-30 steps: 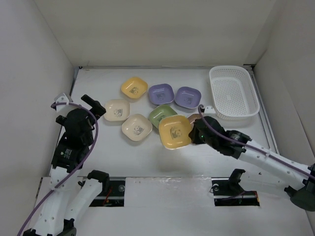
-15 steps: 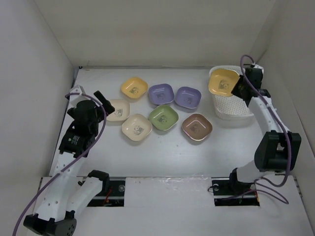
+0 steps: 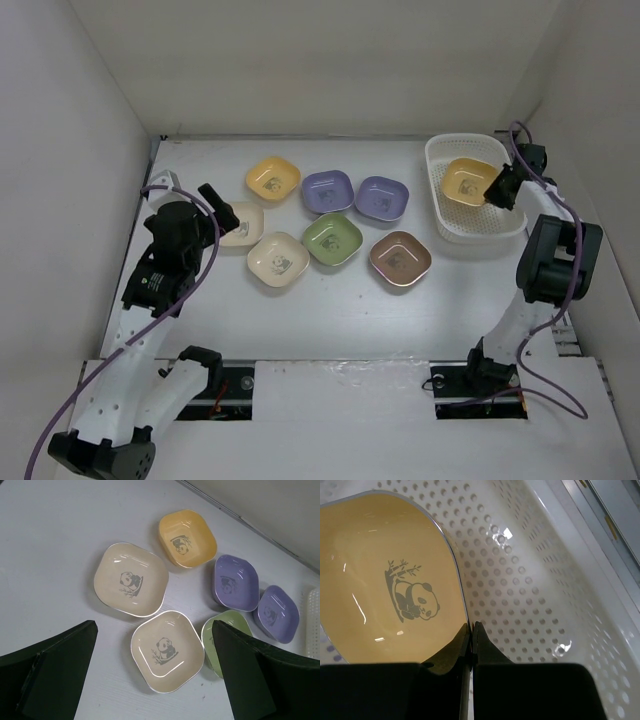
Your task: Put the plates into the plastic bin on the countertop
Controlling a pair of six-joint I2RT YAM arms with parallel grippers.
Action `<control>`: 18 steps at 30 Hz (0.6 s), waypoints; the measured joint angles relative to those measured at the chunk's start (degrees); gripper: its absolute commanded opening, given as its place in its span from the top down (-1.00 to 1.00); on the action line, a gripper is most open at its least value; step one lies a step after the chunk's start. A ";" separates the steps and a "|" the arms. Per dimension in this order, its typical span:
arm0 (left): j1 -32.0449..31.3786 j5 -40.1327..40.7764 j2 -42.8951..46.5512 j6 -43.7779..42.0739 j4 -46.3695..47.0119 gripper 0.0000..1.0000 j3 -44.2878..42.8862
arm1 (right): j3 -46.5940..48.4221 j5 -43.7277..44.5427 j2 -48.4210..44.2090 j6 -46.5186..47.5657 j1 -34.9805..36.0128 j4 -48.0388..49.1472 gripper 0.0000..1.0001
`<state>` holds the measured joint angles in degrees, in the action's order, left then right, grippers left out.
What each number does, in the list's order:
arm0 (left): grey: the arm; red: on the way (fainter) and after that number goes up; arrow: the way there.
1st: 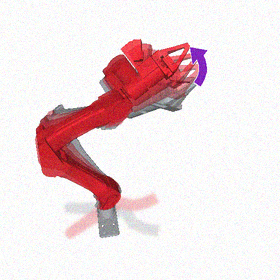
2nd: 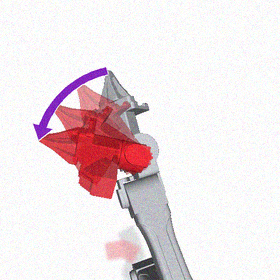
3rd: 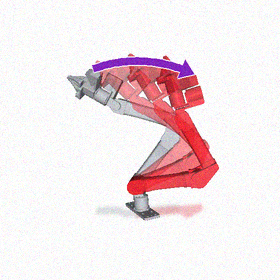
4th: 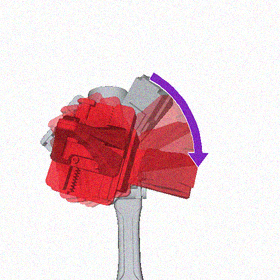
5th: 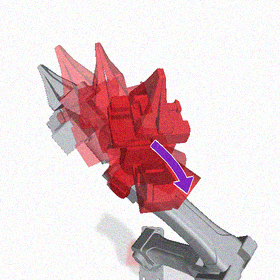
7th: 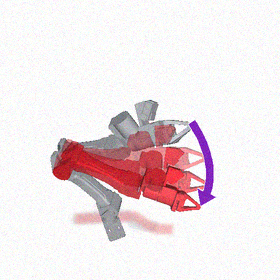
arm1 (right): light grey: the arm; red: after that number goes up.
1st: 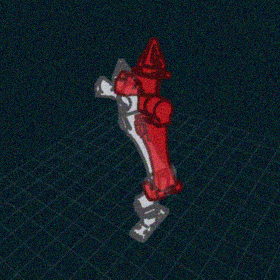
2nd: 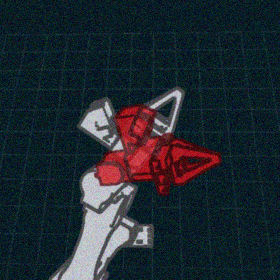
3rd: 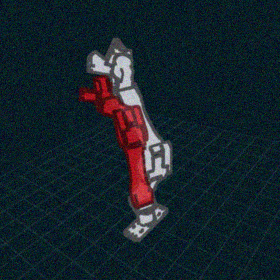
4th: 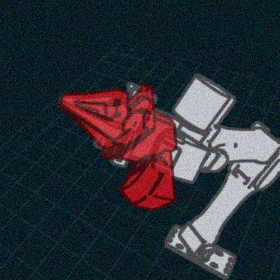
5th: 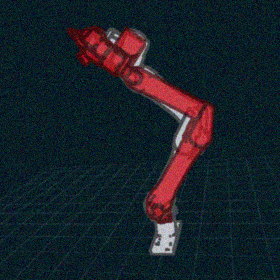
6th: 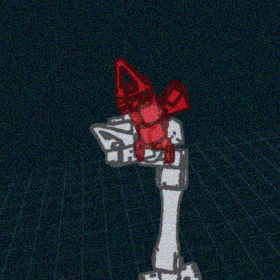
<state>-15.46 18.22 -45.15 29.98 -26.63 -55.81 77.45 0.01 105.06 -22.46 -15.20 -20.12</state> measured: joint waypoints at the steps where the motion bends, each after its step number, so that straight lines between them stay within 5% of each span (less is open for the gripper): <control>1: 0.00 -0.04 0.00 -0.02 0.13 -0.99 0.00 | 1.40 -0.07 1.51 -0.26 0.02 0.04 1.00; 7: 0.00 -0.22 0.28 -0.17 0.24 -0.99 0.02 | 8.44 -1.42 8.31 -1.70 0.59 0.76 0.85; 11: 0.00 -0.22 0.39 -0.44 0.26 -0.99 0.02 | 14.12 -0.85 12.04 -1.99 1.57 -0.15 -0.13; 16: 0.00 -0.24 0.39 -0.66 0.24 -0.99 0.09 | 14.51 1.18 11.02 -2.16 3.58 -0.87 -0.63; 18: 0.00 -0.31 0.39 -0.66 0.24 -0.99 0.09 | 13.60 2.62 8.59 -2.12 4.72 -1.66 -1.00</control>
<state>-15.46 17.91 -44.75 29.32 -26.39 -55.72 91.05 2.63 113.65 -24.58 -10.48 -21.78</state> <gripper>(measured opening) 0.993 0.894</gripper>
